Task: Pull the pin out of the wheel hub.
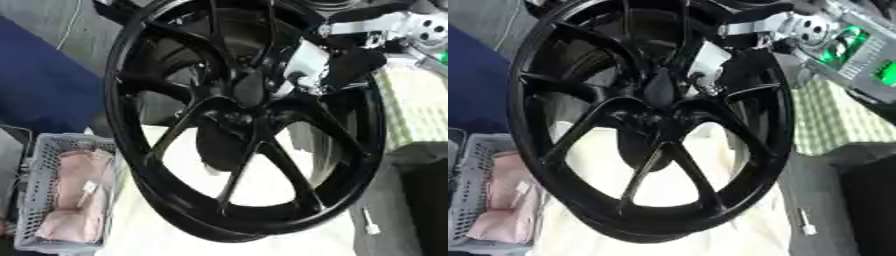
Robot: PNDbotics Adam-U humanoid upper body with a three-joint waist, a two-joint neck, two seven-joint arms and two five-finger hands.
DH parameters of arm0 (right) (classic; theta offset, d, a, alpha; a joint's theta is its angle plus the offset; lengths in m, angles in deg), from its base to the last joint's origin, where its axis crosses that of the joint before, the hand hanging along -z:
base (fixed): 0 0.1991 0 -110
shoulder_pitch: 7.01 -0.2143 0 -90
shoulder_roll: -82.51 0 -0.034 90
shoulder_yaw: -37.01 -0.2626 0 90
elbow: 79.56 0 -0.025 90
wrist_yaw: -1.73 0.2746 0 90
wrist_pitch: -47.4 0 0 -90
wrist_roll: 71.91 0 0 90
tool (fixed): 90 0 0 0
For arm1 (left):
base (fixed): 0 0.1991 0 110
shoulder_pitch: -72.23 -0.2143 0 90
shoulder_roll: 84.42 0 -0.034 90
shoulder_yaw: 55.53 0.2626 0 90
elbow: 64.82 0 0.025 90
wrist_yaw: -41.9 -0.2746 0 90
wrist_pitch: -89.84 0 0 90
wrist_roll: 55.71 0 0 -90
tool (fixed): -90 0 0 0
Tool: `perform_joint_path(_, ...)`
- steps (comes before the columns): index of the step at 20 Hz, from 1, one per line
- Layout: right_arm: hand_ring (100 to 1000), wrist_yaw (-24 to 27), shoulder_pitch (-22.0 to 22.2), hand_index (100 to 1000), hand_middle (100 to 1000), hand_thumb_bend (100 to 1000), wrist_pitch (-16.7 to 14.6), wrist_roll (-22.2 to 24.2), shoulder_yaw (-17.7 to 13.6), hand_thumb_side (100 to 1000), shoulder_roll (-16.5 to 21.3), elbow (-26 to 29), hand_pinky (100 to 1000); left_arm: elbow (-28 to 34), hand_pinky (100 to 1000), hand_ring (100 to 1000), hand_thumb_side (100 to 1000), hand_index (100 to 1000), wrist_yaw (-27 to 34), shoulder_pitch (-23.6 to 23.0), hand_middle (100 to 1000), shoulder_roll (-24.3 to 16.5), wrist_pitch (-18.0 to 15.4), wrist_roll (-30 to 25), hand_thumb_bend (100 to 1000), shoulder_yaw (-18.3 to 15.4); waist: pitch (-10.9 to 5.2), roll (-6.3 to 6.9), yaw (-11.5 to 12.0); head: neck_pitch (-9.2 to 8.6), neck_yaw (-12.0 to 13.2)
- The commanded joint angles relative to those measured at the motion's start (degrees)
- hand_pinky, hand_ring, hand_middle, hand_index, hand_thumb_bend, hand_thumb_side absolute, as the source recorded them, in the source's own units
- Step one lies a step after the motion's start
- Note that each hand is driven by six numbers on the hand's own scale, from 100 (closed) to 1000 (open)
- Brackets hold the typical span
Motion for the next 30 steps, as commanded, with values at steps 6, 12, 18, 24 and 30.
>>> perform_joint_path(6,746,0.4,0.0,763,580,100,4.9,2.8,-0.9,295,1.2,0.0,809,0.9,722,645,660,788,0.4,0.4,617,-0.2,-0.1,-0.3,100,-0.3,-0.86,0.36,-0.1,0.33,-0.2)
perform_joint_path(12,694,1.8,0.2,750,571,100,4.9,2.3,-1.3,189,1.3,0.0,756,0.9,723,646,659,788,0.5,0.4,617,-0.3,-0.1,-0.3,100,-0.3,-1.07,0.48,-0.2,0.33,-0.3)
perform_joint_path(18,625,2.9,0.1,734,564,100,4.5,1.5,-1.6,117,1.4,0.0,725,0.9,723,647,658,787,0.5,0.5,618,-0.3,-0.1,-0.3,100,-0.4,-1.19,0.60,-0.2,0.33,-0.4)
perform_joint_path(24,581,3.4,-0.2,712,546,100,4.4,1.5,-2.1,104,1.5,0.0,701,0.9,723,648,658,787,0.6,0.5,618,-0.3,-0.1,-0.3,100,-0.4,-1.34,0.63,-0.2,0.33,-0.5)
perform_joint_path(30,527,3.7,-1.0,655,514,100,4.6,1.1,-2.7,100,1.4,0.0,667,0.9,724,648,658,786,0.6,0.4,618,-0.4,-0.1,-0.3,100,-0.4,-1.43,0.64,-0.3,0.33,-0.4)
